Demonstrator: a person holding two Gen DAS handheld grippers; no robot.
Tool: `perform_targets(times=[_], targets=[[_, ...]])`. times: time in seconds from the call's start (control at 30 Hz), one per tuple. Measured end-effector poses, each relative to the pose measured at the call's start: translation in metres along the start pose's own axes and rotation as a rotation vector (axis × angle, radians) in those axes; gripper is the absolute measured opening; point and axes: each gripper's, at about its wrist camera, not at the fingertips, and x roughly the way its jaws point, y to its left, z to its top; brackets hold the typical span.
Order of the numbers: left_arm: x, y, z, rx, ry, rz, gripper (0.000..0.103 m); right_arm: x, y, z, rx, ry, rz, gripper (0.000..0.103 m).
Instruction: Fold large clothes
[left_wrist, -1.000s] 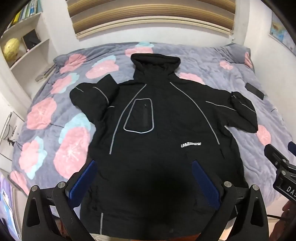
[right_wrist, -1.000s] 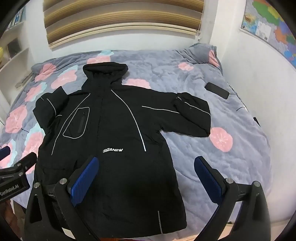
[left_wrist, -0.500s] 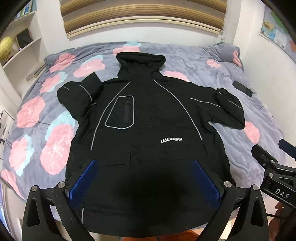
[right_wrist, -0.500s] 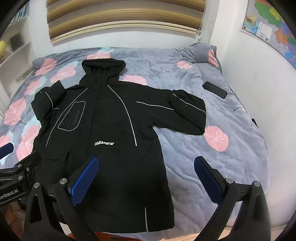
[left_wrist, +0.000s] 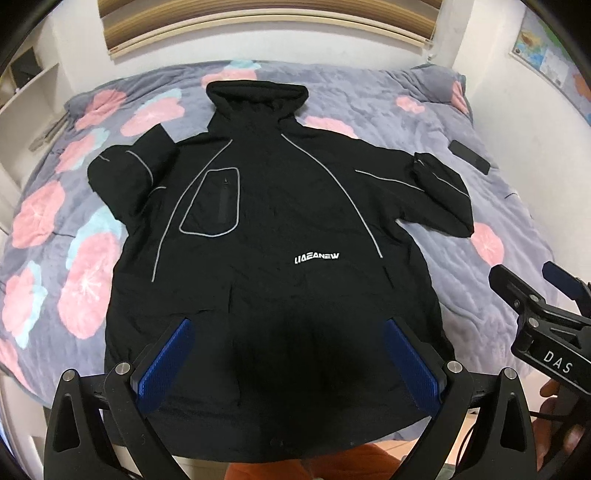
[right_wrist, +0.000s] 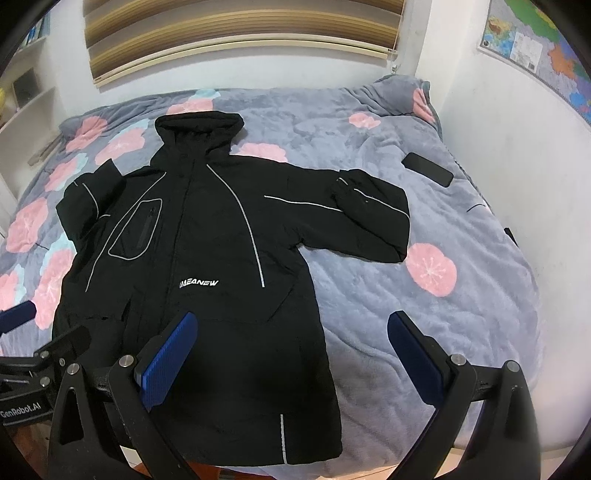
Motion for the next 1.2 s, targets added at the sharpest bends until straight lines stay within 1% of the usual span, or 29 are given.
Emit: perform_targets(times=[0.2, 0.37, 0.57, 0.63, 0.73, 0.83, 0.93, 1.07, 1.13, 1.17, 1.2], targets=[[0.005, -0.006, 0.006, 0.015, -0.001, -0.006, 0.102, 0.007, -0.006, 0.004, 0.012, 0.008, -0.004, 0.103], [0.003, 0.0, 0.009, 0.004, 0.005, -0.01, 0.102, 0.013, -0.009, 0.012, 0.033, 0.009, 0.01, 0.103], [-0.004, 0.023, 0.008, -0.034, -0.021, 0.014, 0.102, 0.023, 0.002, 0.023, 0.043, 0.015, 0.044, 0.103], [-0.005, 0.036, 0.012, -0.063, -0.025, 0.003, 0.102, 0.024, 0.011, 0.027, 0.039, 0.017, 0.051, 0.103], [0.001, 0.062, 0.022, -0.102, 0.008, -0.003, 0.102, 0.021, 0.027, 0.031, 0.021, 0.004, 0.04, 0.103], [0.002, 0.094, 0.025, -0.144, 0.003, -0.03, 0.102, 0.019, 0.048, 0.038, 0.017, -0.004, 0.024, 0.103], [0.005, 0.139, 0.028, -0.208, 0.002, -0.062, 0.102, 0.02, 0.073, 0.041, 0.024, 0.01, 0.024, 0.103], [0.008, 0.209, 0.035, -0.292, -0.042, -0.053, 0.102, 0.022, 0.117, 0.042, 0.004, 0.033, 0.023, 0.103], [0.01, 0.237, 0.04, -0.304, -0.058, -0.03, 0.102, 0.024, 0.142, 0.04, -0.011, 0.041, 0.026, 0.103], [0.011, 0.255, 0.043, -0.308, -0.068, -0.006, 0.102, 0.025, 0.149, 0.04, -0.015, 0.043, 0.029, 0.103], [0.012, 0.264, 0.047, -0.314, -0.075, 0.012, 0.102, 0.026, 0.164, 0.039, -0.023, 0.048, 0.033, 0.103]])
